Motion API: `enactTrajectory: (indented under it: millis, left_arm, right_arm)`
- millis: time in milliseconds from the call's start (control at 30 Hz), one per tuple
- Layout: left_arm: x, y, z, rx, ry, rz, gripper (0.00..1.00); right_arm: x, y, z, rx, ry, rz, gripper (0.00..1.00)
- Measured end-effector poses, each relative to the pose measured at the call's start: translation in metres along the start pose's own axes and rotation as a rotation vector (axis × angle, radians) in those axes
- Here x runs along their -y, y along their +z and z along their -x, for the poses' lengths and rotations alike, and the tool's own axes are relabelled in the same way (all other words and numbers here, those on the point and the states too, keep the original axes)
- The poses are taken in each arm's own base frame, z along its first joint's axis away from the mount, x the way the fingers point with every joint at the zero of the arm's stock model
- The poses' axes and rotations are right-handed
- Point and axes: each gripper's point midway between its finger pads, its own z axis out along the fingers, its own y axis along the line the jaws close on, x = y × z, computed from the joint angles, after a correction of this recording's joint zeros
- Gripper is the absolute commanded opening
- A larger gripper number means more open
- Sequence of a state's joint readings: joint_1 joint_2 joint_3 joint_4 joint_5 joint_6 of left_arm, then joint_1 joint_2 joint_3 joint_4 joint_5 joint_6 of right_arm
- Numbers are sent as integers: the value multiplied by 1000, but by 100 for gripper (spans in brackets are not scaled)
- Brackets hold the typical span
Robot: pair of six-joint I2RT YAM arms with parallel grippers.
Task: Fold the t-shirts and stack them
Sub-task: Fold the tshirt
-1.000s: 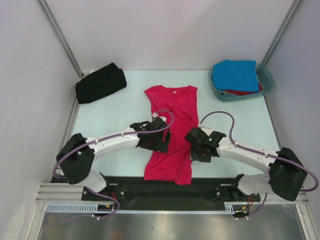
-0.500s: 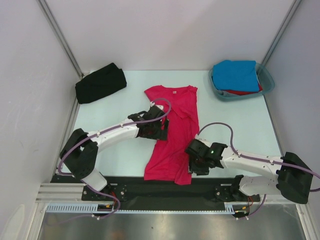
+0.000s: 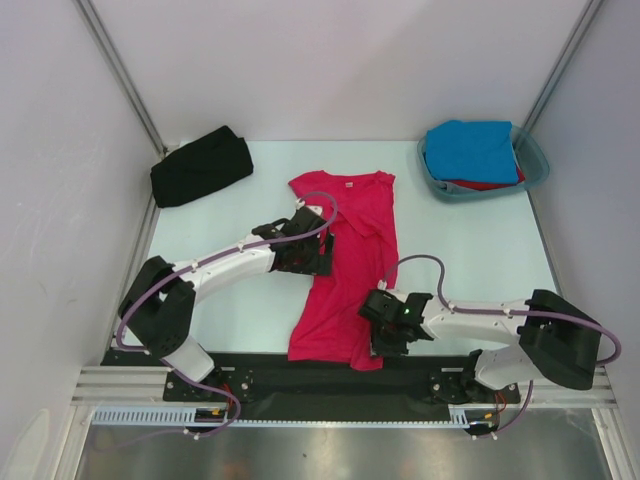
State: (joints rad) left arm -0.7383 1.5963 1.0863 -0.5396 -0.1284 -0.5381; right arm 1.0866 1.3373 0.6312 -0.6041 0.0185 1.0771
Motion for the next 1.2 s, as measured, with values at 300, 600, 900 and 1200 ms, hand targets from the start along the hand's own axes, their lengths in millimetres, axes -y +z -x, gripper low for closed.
enactTrajectory:
  millis: [300, 600, 900, 1200]
  left_arm:
    - [-1, 0, 0, -2, 3, 1, 89]
    - [-3, 8, -5, -26, 18, 12, 89]
    - [-5, 13, -2, -33, 22, 21, 89]
    - [-14, 8, 32, 31, -10, 24, 90]
  right_arm:
    - [5, 8, -9, -28, 14, -19, 0]
    - [36, -28, -3, 78, 55, -184, 0]
    - [61, -51, -13, 89, 92, -314, 90]
    - [39, -95, 60, 342, 138, -305, 92]
